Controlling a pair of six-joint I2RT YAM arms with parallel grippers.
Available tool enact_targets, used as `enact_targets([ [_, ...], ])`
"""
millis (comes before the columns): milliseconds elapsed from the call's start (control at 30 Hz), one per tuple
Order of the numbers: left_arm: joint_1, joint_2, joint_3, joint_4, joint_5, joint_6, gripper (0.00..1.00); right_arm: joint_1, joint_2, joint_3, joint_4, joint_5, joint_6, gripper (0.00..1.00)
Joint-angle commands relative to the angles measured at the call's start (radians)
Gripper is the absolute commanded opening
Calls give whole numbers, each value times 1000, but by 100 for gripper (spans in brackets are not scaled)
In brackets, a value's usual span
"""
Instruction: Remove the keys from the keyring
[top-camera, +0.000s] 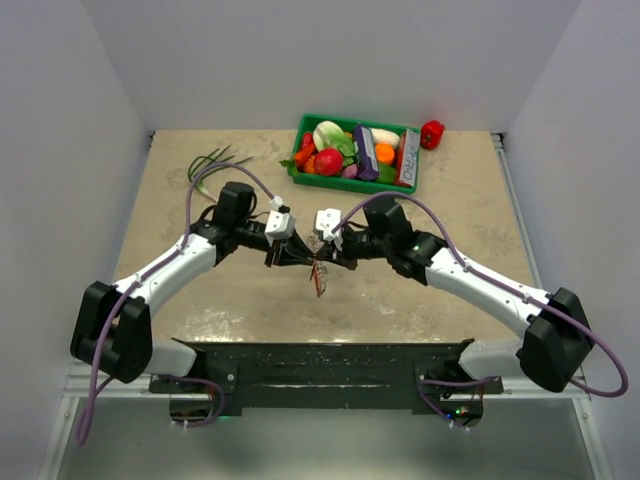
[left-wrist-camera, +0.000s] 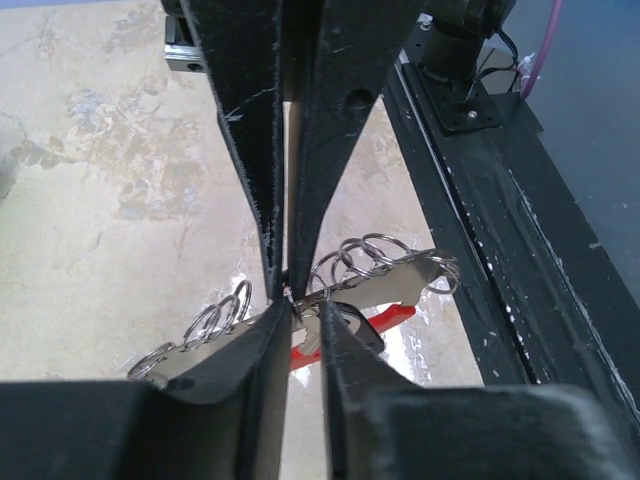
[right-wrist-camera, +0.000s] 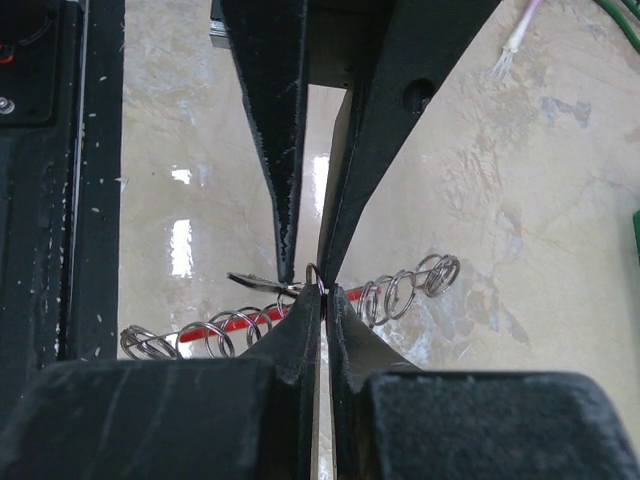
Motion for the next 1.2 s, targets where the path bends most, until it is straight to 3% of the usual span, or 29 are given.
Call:
enact_targets([
  [0, -5, -35, 6, 73, 2, -22, 35, 7, -22, 16, 24, -6, 13, 0],
  [200, 0, -39, 8, 78, -16, -38, 53, -1, -36, 8, 33, 6, 14, 0],
  [400, 0, -39, 3, 111, -51, -70, 57, -7, -45, 17, -3, 1, -21, 0],
  [567, 0, -37, 1, 139, -84, -97, 55, -6, -41, 25, -30, 18, -59, 0],
  [733, -2, -28, -3, 153, -96, -113, 47, -6, -30, 28, -36, 41, -70, 0],
  [1167, -36, 24, 28, 99, -121, -96, 48, 5, -32, 27, -11, 95, -64, 0],
])
